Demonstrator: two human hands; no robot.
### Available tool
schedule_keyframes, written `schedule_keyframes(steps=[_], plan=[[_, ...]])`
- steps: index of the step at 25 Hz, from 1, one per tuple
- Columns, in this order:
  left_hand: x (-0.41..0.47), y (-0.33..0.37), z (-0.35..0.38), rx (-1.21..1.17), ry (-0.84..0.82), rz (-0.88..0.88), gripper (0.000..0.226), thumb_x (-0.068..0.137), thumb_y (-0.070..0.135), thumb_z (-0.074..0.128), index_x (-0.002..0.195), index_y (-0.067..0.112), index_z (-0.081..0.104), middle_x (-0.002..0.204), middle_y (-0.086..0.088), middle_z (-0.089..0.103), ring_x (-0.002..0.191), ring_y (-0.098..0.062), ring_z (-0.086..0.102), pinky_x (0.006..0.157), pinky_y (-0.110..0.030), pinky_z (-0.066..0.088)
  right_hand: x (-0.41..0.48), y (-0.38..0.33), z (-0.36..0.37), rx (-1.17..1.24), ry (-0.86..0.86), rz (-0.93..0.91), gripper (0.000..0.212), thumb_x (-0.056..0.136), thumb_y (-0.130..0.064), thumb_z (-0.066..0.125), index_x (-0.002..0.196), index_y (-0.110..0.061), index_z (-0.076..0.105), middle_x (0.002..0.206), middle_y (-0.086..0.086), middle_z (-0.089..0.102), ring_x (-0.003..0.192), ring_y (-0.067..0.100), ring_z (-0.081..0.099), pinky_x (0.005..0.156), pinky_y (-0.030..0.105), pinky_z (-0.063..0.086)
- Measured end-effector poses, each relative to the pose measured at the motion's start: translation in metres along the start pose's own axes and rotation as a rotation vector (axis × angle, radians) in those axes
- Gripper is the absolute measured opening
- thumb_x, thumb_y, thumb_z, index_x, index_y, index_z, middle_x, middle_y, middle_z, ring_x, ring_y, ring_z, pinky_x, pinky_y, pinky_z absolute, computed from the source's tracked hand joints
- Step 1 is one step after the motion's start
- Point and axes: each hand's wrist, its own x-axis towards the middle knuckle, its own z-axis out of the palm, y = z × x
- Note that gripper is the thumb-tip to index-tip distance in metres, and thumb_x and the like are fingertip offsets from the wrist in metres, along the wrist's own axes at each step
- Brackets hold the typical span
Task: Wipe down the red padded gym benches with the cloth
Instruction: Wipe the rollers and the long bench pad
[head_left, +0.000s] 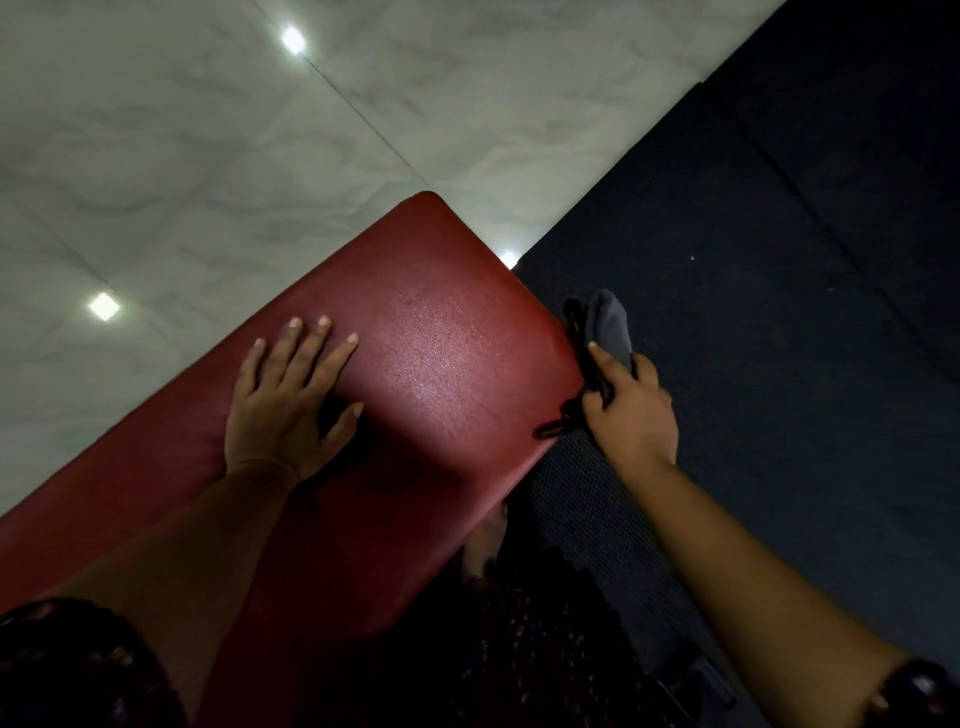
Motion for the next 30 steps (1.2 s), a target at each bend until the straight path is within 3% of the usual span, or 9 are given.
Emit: schedule_keyframes(steps=[2, 5, 9, 15, 20, 23, 25, 28, 30], plan=[[-0.001, 0.0, 0.002, 0.001, 0.019, 0.008, 0.07, 0.091, 0.056, 0.033, 0.153, 0.023, 0.032, 0.16, -0.012, 0.026, 0.146, -0.033, 0.028, 0.116, -0.051, 0.018, 0.009, -0.02, -0.001, 0.052, -0.018, 0.117, 0.059, 0.093, -0.031, 0.05, 0.148, -0.042, 0.034, 0.15, 0.01, 0.032, 0.119, 0.041, 0.045, 0.086, 0.043, 0.045], [-0.001, -0.002, 0.002, -0.017, 0.039, 0.023, 0.071, 0.09, 0.055, 0.034, 0.153, 0.022, 0.032, 0.16, -0.014, 0.026, 0.145, -0.036, 0.028, 0.116, -0.052, 0.019, -0.018, -0.033, -0.003, -0.136, 0.002, -0.014, 0.062, 0.093, -0.032, 0.051, 0.15, -0.044, 0.029, 0.154, 0.006, 0.022, 0.117, 0.038, 0.041, 0.076, 0.04, 0.046], [0.0, 0.0, 0.003, -0.045, 0.02, -0.011, 0.072, 0.086, 0.056, 0.036, 0.151, 0.026, 0.037, 0.157, -0.006, 0.036, 0.146, -0.033, 0.026, 0.119, -0.049, 0.014, -0.056, 0.005, 0.006, -0.189, -0.036, -0.065, 0.063, 0.093, -0.033, 0.053, 0.148, -0.05, 0.025, 0.157, 0.004, 0.018, 0.117, 0.038, 0.042, 0.078, 0.043, 0.049], [-0.004, -0.003, 0.004, -0.095, 0.021, -0.012, 0.072, 0.087, 0.059, 0.035, 0.152, 0.03, 0.034, 0.157, -0.004, 0.034, 0.148, -0.029, 0.021, 0.12, -0.046, 0.009, -0.018, -0.012, 0.019, 0.353, -0.006, 0.265, 0.061, 0.094, -0.035, 0.047, 0.151, -0.042, 0.026, 0.148, 0.014, 0.035, 0.118, 0.034, 0.052, 0.095, 0.04, 0.046], [-0.005, -0.01, 0.002, -0.165, 0.039, 0.055, 0.067, 0.086, 0.058, 0.037, 0.145, 0.028, 0.046, 0.153, -0.004, 0.04, 0.146, -0.033, 0.024, 0.119, -0.047, 0.011, -0.087, -0.026, 0.051, 0.342, 0.034, 0.172, 0.065, 0.093, -0.03, 0.051, 0.15, -0.045, 0.025, 0.157, 0.006, 0.02, 0.125, 0.032, 0.047, 0.097, 0.037, 0.046], [-0.005, -0.011, -0.003, -0.211, 0.021, 0.103, 0.067, 0.082, 0.057, 0.039, 0.14, 0.027, 0.053, 0.149, -0.005, 0.046, 0.144, -0.036, 0.028, 0.118, -0.05, 0.014, -0.081, -0.018, 0.064, 1.012, -0.08, 0.387, 0.07, 0.088, -0.015, 0.054, 0.149, -0.041, 0.032, 0.142, 0.008, 0.049, 0.107, 0.027, 0.063, 0.092, 0.042, 0.054], [-0.006, -0.01, -0.01, -0.226, -0.046, 0.204, 0.07, 0.082, 0.058, 0.037, 0.141, 0.023, 0.052, 0.148, -0.009, 0.047, 0.143, -0.036, 0.032, 0.118, -0.051, 0.014, -0.072, -0.027, 0.063, 1.396, -0.142, 0.55, 0.063, 0.091, -0.006, 0.047, 0.147, -0.033, 0.038, 0.13, 0.009, 0.059, 0.095, 0.026, 0.068, 0.075, 0.041, 0.061], [-0.027, -0.008, -0.016, -0.12, -0.164, 0.417, 0.074, 0.086, 0.06, 0.029, 0.149, 0.023, 0.041, 0.154, -0.008, 0.04, 0.144, -0.031, 0.03, 0.119, -0.048, 0.013, -0.092, -0.048, 0.069, 1.118, 0.01, 0.459, 0.068, 0.092, -0.013, 0.047, 0.153, -0.036, 0.027, 0.131, 0.002, 0.054, 0.091, 0.018, 0.063, 0.068, 0.028, 0.056], [-0.055, -0.005, -0.016, -0.092, -0.171, 0.467, 0.073, 0.088, 0.06, 0.029, 0.151, 0.024, 0.037, 0.154, -0.007, 0.039, 0.144, -0.03, 0.032, 0.119, -0.049, 0.014, -0.127, -0.057, 0.083, 0.779, 0.095, 0.374, 0.07, 0.09, -0.022, 0.049, 0.152, -0.041, 0.022, 0.139, 0.004, 0.048, 0.098, 0.022, 0.061, 0.079, 0.034, 0.055]])
